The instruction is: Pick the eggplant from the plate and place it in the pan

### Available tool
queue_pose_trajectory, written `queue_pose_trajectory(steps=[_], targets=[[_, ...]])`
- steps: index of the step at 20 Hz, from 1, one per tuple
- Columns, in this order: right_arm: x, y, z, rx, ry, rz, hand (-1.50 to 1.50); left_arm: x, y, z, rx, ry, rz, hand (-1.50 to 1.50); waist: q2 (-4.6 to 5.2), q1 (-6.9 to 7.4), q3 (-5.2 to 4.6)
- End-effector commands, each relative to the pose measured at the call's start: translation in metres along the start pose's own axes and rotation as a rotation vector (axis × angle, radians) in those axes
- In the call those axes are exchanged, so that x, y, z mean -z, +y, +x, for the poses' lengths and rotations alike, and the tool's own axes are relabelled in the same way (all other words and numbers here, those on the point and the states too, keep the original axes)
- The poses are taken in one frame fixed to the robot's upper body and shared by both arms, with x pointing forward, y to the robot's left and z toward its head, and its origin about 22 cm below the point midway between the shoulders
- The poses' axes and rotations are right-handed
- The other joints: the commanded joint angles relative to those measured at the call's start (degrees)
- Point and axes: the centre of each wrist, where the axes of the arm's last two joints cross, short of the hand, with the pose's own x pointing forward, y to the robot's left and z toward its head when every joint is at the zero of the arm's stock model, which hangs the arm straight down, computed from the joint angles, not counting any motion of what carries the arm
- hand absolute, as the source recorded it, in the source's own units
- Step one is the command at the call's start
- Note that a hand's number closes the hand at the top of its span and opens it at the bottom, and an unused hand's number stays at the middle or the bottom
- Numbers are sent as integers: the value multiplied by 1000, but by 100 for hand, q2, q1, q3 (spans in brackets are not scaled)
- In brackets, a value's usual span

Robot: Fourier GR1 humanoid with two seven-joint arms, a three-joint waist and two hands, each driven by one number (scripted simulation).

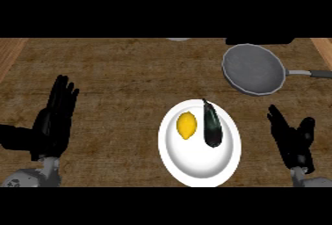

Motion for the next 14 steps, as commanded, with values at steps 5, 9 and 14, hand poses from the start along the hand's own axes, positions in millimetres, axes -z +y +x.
queue_pose_trajectory(steps=[5, 9, 14], targets=[[18, 71, 122, -416, -459, 388, 150, -11, -37, -15, 29, 131, -310, 0, 77, 673, -118], [24, 56, 155, -887, -730, 268, -150, -21, -50, -29, 5, 229, -415, 0, 62, 555, -124], [47, 105, 158, -819, -947, 366, -150, -5, -41, -27, -23, 250, -404, 0, 40, 302, -85]])
